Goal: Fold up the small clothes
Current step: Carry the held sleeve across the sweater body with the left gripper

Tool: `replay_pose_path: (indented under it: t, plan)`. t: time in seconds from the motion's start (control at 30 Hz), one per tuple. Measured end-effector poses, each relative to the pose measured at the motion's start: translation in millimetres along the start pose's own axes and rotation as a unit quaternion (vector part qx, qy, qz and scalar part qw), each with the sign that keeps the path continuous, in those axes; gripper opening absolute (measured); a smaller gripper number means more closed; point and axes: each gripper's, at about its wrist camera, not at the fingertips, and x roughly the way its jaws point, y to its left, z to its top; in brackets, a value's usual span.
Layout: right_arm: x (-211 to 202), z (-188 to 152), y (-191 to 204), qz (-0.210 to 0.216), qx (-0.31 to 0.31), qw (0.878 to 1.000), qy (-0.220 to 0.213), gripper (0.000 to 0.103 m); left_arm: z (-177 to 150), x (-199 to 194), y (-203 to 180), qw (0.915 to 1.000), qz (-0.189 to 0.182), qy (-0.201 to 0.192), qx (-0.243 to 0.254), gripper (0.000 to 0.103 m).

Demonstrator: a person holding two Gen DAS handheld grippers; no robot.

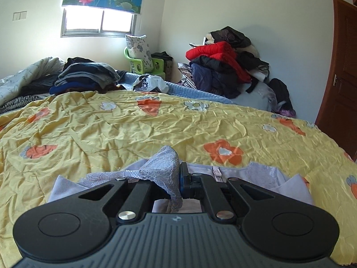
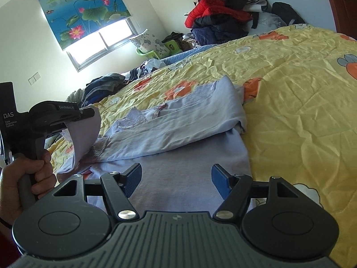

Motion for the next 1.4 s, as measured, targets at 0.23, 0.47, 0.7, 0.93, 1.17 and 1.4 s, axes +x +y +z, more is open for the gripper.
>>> replay_pose_path:
  t: [0.23, 0.47, 0.7, 0.93, 1.17, 1.4]
  plan:
    - [-3.2, -2.2, -7.6, -0.005, 0.005, 1.0, 0.001, 0.069, 1.6, 4.8, -27.9, 0.9996, -0.018, 0.008, 0.019, 0.005]
    - [-10.2, -4.3, -17.7, -0.012, 0.012, 1.0, -0.005, 0.073, -0.2, 10.0, -65.5, 0.998, -0.043, 0.013, 0.045, 0.005]
    - [-14.6, -5.6, -26.6, -0.017, 0.022, 1.0, -0.01, 0.073, -0.7, 17.3, -97.8, 0.9964, -0.061, 0.027, 0.052, 0.005]
    - [-17.6, -7.8, -37.6, -0.021, 0.032, 0.999, -0.012, 0.073, -7.1, 17.4, -134.1, 0.9928, -0.087, 0.034, 0.075, 0.005]
    - [-20.6, -9.8, -45.2, -0.027, 0.039, 0.999, -0.014, 0.073, -15.9, 17.9, -161.8, 0.9882, -0.108, 0.04, 0.101, 0.005]
    - [-23.7, -10.4, -49.1, -0.031, 0.041, 0.999, -0.016, 0.073, -22.0, 25.6, -170.9, 0.9867, -0.11, 0.057, 0.106, 0.005]
